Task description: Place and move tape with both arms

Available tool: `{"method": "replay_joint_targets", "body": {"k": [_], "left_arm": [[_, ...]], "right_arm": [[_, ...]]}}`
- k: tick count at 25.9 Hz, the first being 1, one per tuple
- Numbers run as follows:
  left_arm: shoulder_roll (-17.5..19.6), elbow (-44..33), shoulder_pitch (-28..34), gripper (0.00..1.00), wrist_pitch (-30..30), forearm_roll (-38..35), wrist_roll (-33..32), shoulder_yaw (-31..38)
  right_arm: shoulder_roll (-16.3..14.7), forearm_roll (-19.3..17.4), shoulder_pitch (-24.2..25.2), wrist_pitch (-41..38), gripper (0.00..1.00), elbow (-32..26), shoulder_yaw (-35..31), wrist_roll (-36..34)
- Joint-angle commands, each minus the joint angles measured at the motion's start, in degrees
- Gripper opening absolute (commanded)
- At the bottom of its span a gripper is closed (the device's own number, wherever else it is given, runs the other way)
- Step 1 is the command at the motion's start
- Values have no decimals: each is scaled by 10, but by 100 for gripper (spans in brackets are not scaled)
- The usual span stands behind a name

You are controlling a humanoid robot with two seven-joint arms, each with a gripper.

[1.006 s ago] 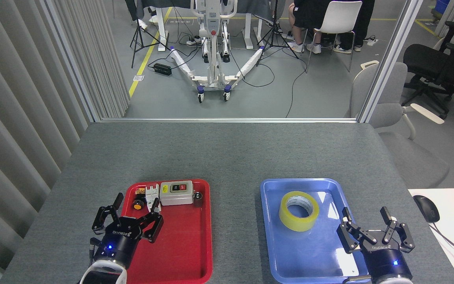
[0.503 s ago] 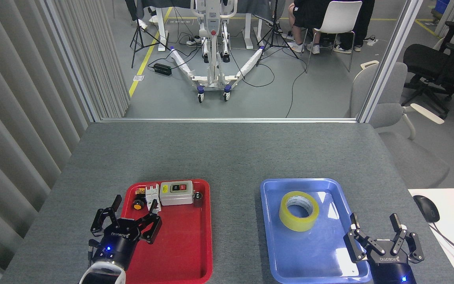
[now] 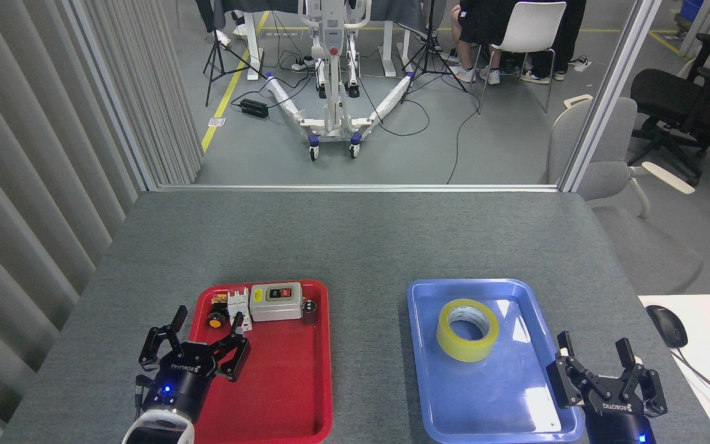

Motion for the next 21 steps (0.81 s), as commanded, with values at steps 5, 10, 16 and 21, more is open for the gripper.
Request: {"method": "replay_joint_targets", "body": {"k": [5, 10, 16, 21], "left_arm": [[0, 1, -1, 100, 0, -1, 0, 1], [0, 11, -2, 100, 0, -1, 1, 2], [1, 16, -2, 100, 0, -1, 1, 5], [1, 19, -1, 100, -1, -1, 1, 17]], "right_arm": [[-4, -12, -1, -21, 100, 3, -1, -1], [-4, -12, -2, -20, 100, 3, -2, -1], [-4, -12, -2, -20, 99, 3, -2, -1], [-4, -12, -2, -20, 100, 3, -1, 0]]}}
